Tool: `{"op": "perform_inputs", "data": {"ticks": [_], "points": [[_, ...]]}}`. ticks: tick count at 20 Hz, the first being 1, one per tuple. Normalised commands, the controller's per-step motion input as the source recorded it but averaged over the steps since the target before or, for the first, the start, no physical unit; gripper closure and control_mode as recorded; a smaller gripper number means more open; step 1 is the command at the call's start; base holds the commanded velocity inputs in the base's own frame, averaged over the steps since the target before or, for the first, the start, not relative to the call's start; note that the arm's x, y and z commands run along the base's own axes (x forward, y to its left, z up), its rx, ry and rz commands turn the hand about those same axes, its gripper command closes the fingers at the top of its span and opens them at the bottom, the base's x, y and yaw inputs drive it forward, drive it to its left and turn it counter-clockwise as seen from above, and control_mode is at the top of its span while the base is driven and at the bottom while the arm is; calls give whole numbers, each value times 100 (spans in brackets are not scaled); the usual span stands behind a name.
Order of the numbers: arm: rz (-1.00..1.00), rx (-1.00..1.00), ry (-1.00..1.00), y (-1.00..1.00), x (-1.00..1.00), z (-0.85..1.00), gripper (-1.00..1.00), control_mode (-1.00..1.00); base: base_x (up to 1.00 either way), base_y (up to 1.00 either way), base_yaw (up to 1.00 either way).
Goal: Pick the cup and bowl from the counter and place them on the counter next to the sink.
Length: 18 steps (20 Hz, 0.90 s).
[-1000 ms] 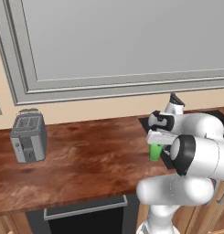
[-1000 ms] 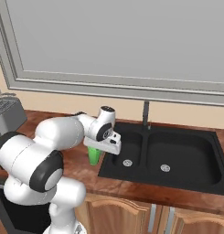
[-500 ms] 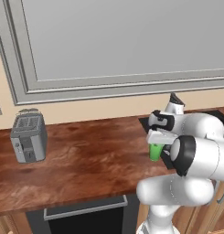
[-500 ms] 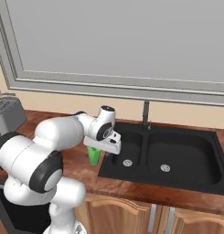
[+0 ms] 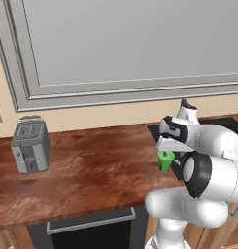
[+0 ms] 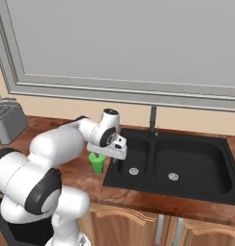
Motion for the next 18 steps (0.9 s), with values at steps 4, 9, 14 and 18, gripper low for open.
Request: {"op": "perform_inputs", "data": {"ticks": [4,9,14,18], "points": [[0,-1,-7,0,-11,42,-100,-100,0,0,0],[0,0,-6,3,-18,51,-100,-100,0,0,0],[0,0,-10,12,-46,50,-100,-100,0,0,0],[0,0,-12,25,-66,35,-100,-100,0,0,0]]}}
